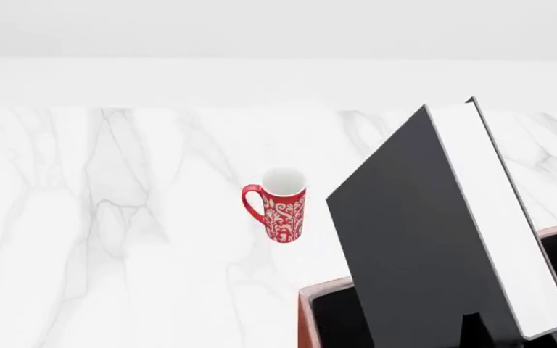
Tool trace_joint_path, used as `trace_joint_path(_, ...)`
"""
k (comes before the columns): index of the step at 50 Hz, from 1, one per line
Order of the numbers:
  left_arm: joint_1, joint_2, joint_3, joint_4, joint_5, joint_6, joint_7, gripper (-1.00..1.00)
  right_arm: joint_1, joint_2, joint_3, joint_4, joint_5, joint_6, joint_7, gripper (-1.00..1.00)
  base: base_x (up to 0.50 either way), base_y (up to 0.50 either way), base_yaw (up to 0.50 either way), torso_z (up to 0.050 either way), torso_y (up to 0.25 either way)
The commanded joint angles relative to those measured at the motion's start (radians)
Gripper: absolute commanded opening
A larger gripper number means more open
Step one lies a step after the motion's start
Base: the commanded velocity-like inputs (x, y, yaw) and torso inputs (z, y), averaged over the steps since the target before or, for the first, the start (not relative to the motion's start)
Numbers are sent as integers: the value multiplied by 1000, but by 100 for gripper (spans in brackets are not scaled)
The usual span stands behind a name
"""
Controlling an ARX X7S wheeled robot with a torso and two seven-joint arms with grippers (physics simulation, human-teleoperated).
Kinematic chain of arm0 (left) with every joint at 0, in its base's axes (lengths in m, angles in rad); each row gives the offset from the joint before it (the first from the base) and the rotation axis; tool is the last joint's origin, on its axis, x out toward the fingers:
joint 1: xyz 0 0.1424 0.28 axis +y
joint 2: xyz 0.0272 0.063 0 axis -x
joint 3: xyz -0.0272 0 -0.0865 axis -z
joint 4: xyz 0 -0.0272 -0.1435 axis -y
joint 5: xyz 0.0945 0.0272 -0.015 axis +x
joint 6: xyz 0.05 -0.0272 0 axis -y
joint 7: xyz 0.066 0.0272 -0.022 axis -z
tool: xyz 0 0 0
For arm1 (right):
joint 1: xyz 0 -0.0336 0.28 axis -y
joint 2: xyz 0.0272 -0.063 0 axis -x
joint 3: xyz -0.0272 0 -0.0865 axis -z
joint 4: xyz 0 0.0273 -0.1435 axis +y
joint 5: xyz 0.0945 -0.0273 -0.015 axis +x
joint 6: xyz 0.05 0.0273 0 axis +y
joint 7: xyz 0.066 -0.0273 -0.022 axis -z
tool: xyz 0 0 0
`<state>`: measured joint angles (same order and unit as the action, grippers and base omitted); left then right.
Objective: Pick up the book and place it in the left compartment of the caddy.
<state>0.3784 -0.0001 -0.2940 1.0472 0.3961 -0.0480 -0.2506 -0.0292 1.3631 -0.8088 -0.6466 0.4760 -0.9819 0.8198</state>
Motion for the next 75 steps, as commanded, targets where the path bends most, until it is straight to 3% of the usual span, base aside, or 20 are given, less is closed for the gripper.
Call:
trace_joint_path(1, 15, 0, -17, 0, -16, 15, -6, 100, -25, 61, 93, -36, -120, 8, 130, -100, 0, 0, 0, 0, 0)
trace_joint_path(12, 6, 0, -4, 0, -3, 5, -6, 100, -84, 86, 94, -31, -222, 21, 250, -100, 0, 0, 0, 0, 1)
trace_joint_path(26, -3, 0, 4, 0, 12, -3, -2, 100, -111, 48, 78, -29, -281, 71, 265, -100, 0, 0, 0, 0, 1)
trace_joint_path(34, 19, 0, -5, 0, 1, 18, -13, 100, -83, -41, 31, 64, -187, 70, 150, -100, 0, 0, 0, 1, 1)
trace_joint_path(41, 20, 0, -10, 0, -2, 18, -15, 100, -66, -125, -6, 226, -95, -34, 47, -100, 0, 0, 0, 0, 1)
trace_joint_path(75, -66, 0, 52, 0, 66, -70, 24, 100, -97, -289, 14, 400, 24, -5, -179, -100, 0, 0, 0, 0, 1)
